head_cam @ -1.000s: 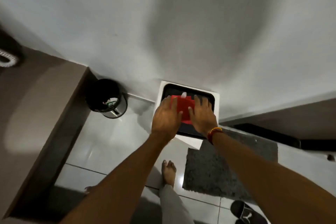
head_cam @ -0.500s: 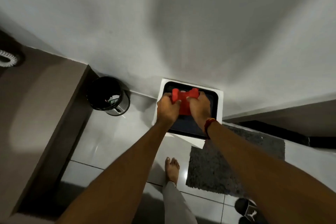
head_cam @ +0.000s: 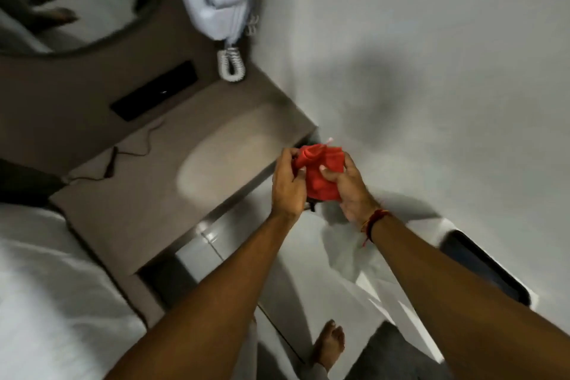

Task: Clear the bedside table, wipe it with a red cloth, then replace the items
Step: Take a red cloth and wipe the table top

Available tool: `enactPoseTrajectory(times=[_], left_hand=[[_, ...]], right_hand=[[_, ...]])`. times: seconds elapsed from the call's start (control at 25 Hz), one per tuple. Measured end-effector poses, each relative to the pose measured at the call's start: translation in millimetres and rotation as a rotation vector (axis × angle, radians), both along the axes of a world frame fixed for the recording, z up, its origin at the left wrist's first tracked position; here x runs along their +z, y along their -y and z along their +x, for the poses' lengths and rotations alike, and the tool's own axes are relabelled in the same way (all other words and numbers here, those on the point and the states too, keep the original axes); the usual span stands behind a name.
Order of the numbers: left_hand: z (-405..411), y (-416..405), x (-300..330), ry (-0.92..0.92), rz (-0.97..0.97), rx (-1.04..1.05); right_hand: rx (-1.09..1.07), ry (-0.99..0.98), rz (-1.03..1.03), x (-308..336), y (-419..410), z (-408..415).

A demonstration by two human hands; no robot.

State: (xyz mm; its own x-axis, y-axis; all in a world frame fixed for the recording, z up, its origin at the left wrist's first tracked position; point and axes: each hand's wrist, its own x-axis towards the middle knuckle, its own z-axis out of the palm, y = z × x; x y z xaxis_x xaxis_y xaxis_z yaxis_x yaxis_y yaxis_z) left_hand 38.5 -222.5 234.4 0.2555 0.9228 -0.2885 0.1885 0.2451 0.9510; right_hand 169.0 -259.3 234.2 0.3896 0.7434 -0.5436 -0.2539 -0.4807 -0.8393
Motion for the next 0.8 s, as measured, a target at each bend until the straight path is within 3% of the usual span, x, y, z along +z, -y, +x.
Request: enactPoseTrajectory(times=[0.16,0.4,0.6,0.72,0.8], left_hand=[[-148.7,-58.9,-32.7,-0.010,0.026,0.224],[-296.6,-72.0,-98.3,-0.028,-0.203,0.627],[-364.2,-55.0,-188.7,-0.169,-0.286,0.794],[-372.4,-50.6,-230.2,-0.283,-0.333,0.748],[-377.3,-41.3,-249.6,-0.500,-0.269,0.647]], right_hand=[[0.224,-0.125,-0.039,-30.9,-90.1,-141.4],[0.716,0.074,-0.092,-78.5,-157.9,-295.6],[1.131,0.466,0.025,-161.8,-169.1,-376.3],[1.357,0.625,0.033,-213.1,-167.4,-383.7],[1.505,0.922,0.141,-232.4,-163.4,-382.8]])
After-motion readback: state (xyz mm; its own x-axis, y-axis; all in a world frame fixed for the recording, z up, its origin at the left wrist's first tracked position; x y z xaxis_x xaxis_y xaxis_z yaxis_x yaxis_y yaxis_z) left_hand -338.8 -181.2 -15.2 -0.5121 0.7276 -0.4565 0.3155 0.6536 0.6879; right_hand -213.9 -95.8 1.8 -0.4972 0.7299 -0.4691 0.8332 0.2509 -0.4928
